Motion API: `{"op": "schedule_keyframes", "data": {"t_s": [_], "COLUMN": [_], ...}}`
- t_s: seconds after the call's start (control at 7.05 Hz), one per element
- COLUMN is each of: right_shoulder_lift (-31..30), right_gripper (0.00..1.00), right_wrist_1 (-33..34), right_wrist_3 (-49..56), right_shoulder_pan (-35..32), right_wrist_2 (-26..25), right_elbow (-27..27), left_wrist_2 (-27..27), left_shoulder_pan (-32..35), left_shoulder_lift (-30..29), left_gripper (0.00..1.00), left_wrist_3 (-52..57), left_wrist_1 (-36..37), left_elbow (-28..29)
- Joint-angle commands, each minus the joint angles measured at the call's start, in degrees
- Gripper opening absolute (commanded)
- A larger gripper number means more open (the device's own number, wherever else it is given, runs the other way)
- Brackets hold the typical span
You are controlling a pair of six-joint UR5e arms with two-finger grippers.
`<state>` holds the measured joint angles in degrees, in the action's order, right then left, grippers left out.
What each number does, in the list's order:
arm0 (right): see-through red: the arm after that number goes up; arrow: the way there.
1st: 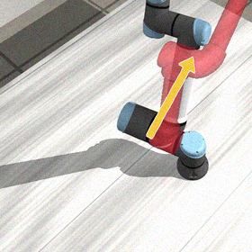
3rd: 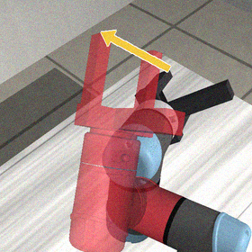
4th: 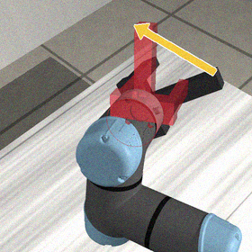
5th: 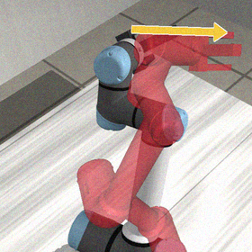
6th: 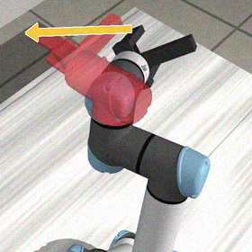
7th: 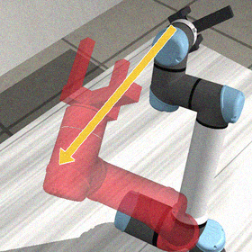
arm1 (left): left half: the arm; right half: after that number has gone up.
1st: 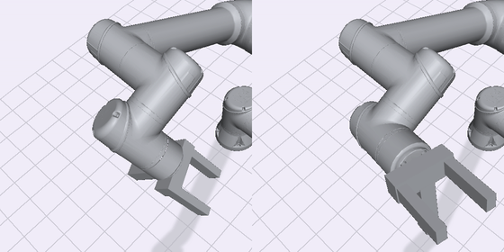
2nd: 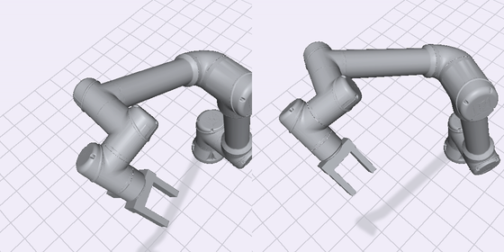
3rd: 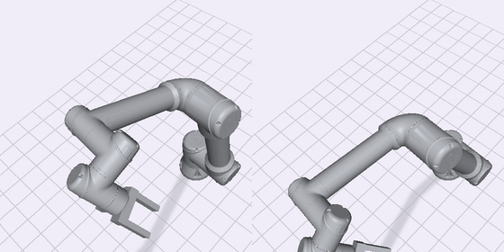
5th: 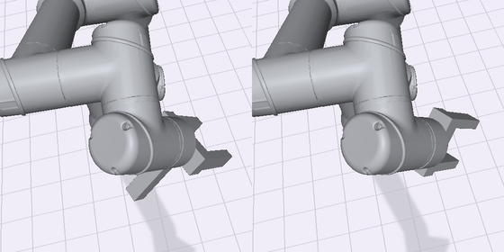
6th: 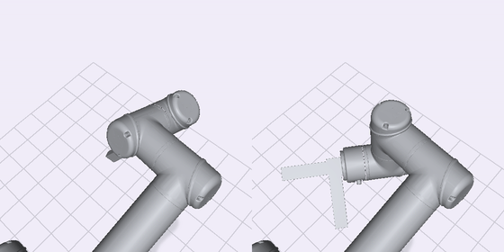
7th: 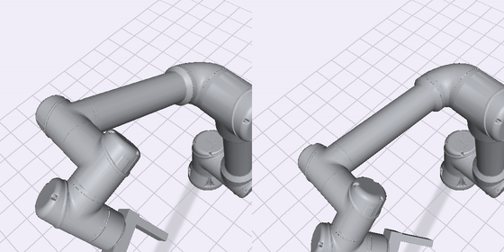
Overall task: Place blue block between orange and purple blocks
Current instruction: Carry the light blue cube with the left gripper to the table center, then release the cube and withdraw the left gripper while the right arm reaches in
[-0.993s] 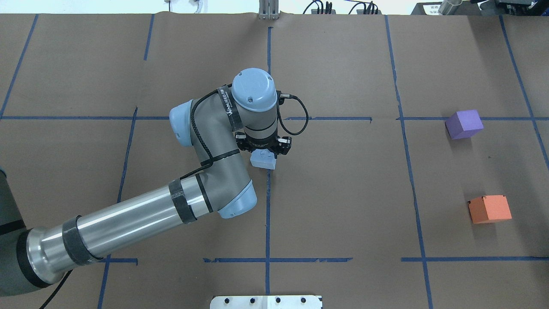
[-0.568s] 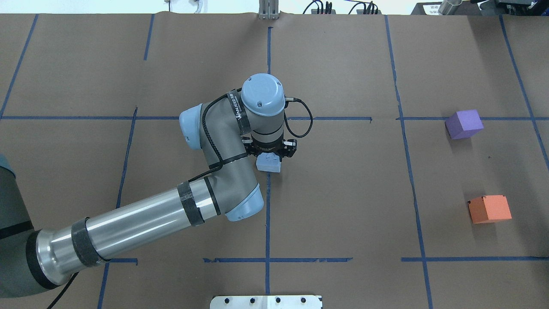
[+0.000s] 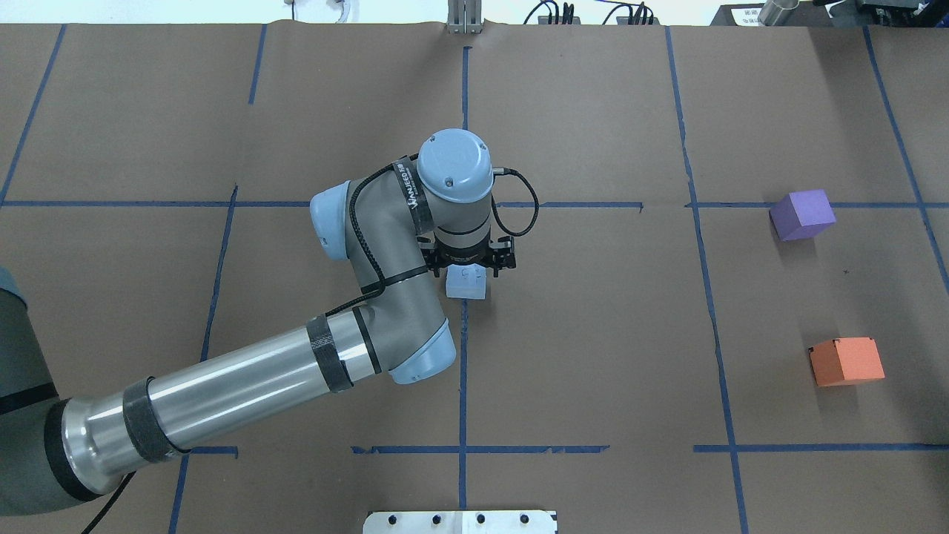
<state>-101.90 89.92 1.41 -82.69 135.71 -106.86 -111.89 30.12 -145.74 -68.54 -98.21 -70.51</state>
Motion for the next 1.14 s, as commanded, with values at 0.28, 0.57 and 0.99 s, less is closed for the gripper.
{"op": "schedule_keyframes", "data": {"t_s": [0.28,0.57,0.99], "right_shoulder_lift": [3.80,9.83,32.37], "right_gripper": [1.00,1.00,1.00], "right_wrist_1": [-11.79,-17.40,-9.91], "right_wrist_3": [-27.77,-41.61,-64.36], "right_shoulder_pan": [11.35,19.54,43.51], "right_wrist_2": [0.70,-0.18,-17.51], "right_elbow": [-4.93,-5.37,-2.93], "left_wrist_2": [-0.52,-0.78,-0.78], "left_shoulder_pan": [4.50,6.79,8.99], "left_shoulder_lift": [14.36,27.92,40.52], "left_gripper": [1.00,1.00,1.00], "left_wrist_3": [0.16,0.86,1.22], "left_wrist_1": [0.56,0.48,0.39], "left_elbow": [-23.44,-38.16,-49.19]}}
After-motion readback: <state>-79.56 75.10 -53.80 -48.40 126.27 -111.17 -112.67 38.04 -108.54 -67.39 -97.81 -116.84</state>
